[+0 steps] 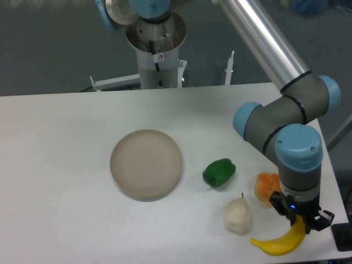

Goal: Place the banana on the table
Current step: 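Close the gripper on the yellow banana beside the white pear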

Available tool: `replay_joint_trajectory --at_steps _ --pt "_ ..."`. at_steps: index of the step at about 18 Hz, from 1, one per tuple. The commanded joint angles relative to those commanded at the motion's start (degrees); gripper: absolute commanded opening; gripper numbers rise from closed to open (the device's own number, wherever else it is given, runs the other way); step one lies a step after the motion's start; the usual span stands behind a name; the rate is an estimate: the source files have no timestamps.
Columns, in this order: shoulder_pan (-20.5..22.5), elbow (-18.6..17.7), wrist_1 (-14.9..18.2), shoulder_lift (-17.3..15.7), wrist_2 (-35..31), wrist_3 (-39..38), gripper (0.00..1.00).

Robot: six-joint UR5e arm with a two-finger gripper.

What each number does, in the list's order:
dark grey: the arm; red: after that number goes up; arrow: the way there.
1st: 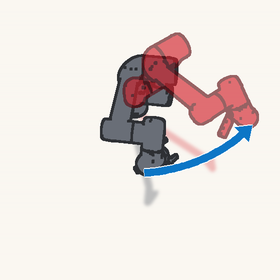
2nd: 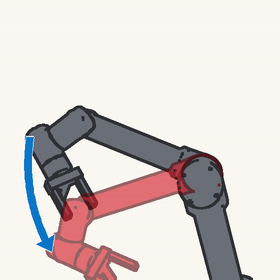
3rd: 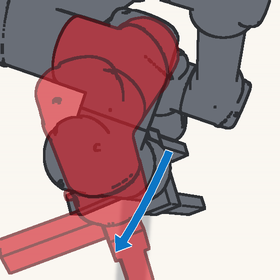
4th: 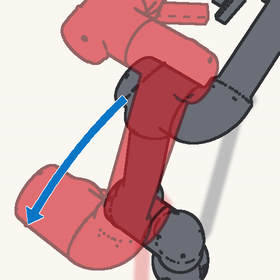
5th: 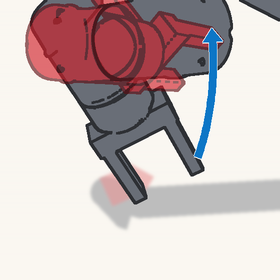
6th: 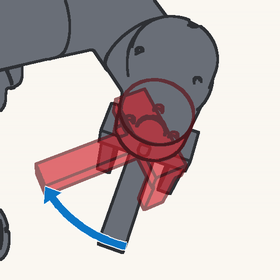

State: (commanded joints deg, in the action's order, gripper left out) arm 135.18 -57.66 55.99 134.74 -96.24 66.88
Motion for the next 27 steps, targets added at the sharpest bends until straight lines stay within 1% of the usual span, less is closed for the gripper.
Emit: replay_joint_trajectory --at_steps 15,22,24,27 --pt "0.4 -1.3 0.3 -1.1 0.6 0.3 0.27" --pt "2.4 -5.9 0.9 -5.6 1.2 1.7 0.27" --pt "3.5 -8.9 0.9 -8.0 2.1 4.0 0.27" --pt "6.0 -14.7 0.9 -12.4 3.4 8.3 0.27"
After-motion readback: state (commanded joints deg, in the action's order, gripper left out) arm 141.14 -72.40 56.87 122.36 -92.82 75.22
